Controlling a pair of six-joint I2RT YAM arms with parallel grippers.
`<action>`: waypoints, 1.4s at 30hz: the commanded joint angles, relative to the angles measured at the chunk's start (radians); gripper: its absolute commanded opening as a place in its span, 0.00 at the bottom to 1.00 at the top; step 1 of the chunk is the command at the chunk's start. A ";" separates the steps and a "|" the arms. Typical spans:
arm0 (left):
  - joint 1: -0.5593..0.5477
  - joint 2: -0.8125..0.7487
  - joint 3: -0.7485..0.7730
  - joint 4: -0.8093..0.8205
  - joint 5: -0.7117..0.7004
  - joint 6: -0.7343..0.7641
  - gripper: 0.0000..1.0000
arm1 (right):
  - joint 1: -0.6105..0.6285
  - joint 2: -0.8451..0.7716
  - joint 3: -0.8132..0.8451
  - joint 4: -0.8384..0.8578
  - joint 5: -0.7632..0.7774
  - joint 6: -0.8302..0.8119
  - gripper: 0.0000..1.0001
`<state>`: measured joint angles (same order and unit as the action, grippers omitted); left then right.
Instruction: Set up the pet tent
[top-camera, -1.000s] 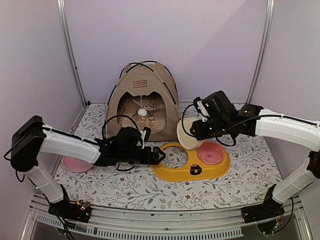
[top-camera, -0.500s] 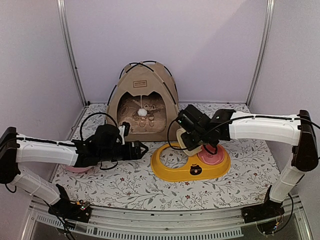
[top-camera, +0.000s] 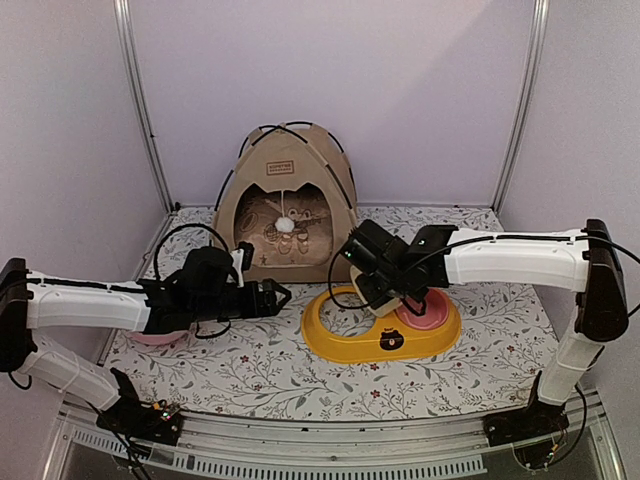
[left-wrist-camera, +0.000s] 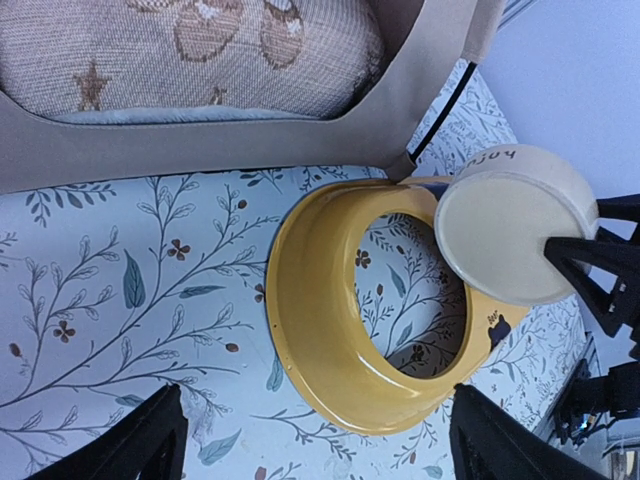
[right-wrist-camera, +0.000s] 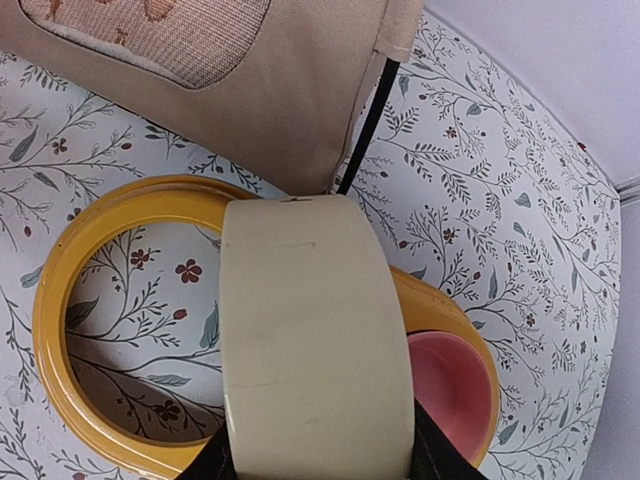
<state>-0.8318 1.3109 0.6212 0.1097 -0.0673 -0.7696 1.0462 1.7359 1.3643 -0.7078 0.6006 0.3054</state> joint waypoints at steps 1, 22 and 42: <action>0.011 -0.009 -0.012 -0.003 0.004 0.018 0.91 | 0.019 0.033 0.058 0.012 0.065 -0.006 0.04; 0.012 -0.003 -0.008 -0.005 0.014 0.024 0.92 | 0.059 0.121 0.067 0.040 0.017 -0.009 0.18; 0.010 0.028 0.002 0.011 0.059 0.023 0.91 | 0.088 0.125 0.070 0.093 -0.145 0.014 0.57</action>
<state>-0.8307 1.3258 0.6212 0.1108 -0.0330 -0.7582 1.1221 1.8549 1.4185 -0.6357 0.5175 0.2993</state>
